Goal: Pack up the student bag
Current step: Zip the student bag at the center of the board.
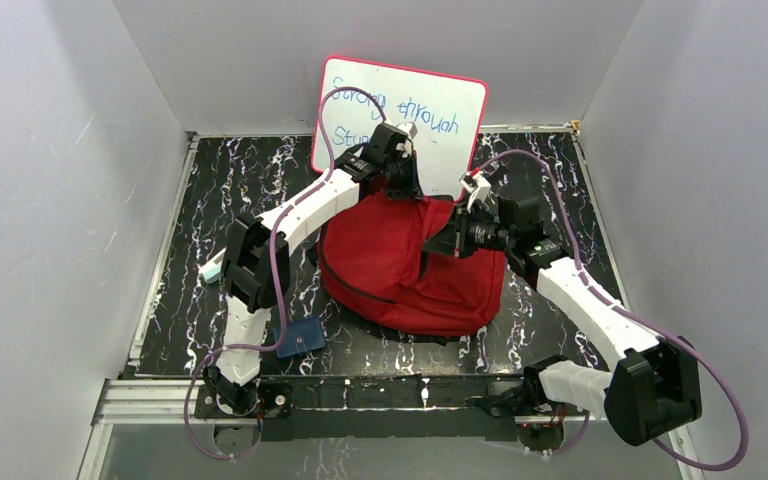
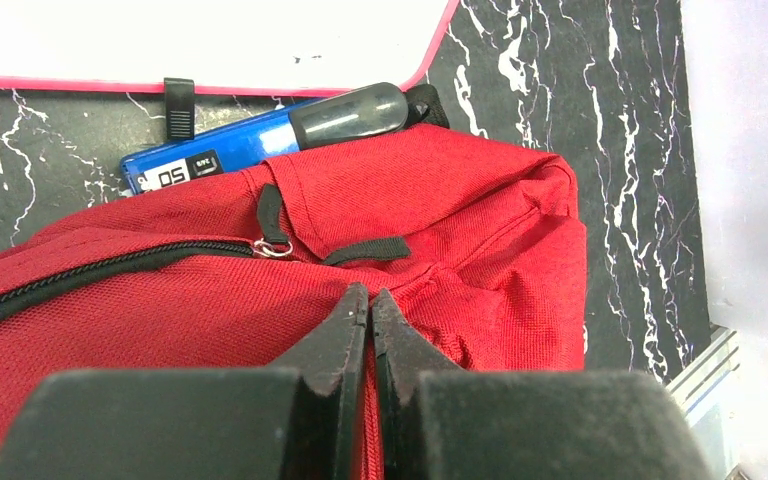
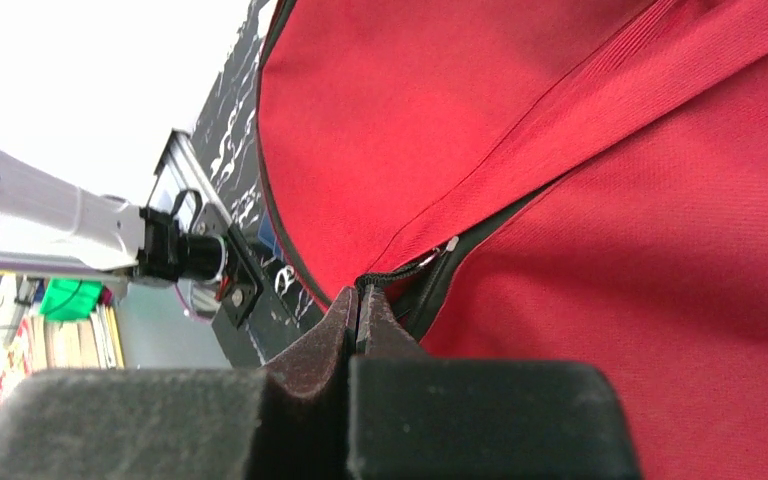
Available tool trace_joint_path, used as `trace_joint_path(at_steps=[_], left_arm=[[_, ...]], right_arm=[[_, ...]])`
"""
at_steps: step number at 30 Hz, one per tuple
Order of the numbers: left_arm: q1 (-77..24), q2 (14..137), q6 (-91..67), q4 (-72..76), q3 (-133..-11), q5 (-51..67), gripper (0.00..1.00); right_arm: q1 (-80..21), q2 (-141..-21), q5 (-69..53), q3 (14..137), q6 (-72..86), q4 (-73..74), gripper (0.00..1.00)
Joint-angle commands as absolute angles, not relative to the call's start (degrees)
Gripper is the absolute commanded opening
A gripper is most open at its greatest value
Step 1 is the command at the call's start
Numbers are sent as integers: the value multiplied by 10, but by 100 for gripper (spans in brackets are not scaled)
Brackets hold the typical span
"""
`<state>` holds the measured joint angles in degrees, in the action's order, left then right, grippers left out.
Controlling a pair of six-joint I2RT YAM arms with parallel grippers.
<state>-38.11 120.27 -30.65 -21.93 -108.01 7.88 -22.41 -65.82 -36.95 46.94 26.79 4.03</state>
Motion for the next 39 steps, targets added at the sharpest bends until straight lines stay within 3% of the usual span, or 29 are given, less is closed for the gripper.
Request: trace_joint_path(at_steps=[1,26,39], left_arm=[[-382,1201,-302,-217,-1094,59,0],[-364,1205,-299,-217,-1096,58,0],[-363,1202,-300,-218,-1091,58,0]], right_arm=[[-265,-619,-384,455,260,71,0],[-352,-570,-365,388,250,167,0],[-371,-604,-343,369,236,173,0]])
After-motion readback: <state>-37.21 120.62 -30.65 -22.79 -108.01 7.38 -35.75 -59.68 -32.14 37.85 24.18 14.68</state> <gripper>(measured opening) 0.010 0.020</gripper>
